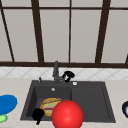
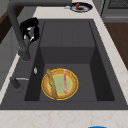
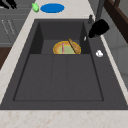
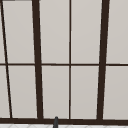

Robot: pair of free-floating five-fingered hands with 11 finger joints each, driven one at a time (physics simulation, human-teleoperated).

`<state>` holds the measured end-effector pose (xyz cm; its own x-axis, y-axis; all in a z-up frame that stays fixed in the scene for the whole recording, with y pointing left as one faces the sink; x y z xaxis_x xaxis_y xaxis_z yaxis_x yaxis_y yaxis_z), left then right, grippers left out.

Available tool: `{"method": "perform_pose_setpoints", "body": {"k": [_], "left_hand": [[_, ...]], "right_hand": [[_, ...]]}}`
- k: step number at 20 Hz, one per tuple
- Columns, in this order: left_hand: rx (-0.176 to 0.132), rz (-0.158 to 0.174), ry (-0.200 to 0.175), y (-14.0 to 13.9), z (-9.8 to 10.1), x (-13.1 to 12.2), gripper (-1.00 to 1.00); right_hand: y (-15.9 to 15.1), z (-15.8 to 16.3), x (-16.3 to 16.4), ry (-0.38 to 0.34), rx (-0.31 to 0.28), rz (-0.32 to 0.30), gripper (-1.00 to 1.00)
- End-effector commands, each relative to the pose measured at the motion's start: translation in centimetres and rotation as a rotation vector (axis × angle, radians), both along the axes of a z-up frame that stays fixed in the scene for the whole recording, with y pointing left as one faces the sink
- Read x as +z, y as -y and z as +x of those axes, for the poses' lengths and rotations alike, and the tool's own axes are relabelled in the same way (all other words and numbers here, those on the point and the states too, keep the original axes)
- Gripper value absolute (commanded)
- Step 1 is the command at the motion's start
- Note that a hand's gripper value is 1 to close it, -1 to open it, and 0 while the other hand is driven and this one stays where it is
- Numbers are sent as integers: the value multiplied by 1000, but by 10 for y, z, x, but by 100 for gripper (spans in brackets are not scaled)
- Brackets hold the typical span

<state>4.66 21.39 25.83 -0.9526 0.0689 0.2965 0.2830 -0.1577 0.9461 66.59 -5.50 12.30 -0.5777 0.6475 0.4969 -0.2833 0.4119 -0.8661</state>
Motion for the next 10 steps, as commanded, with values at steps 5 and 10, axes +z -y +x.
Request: {"method": "perform_pose_setpoints", "body": {"k": [5, 10], "left_hand": [[0, 0, 0, 0, 0, 0, 0], [0, 0, 0, 0, 0, 0, 0]], "right_hand": [[6, -3, -14, -5, -17, 11, 100], [9, -3, -17, -12, -23, 42, 100]]}}
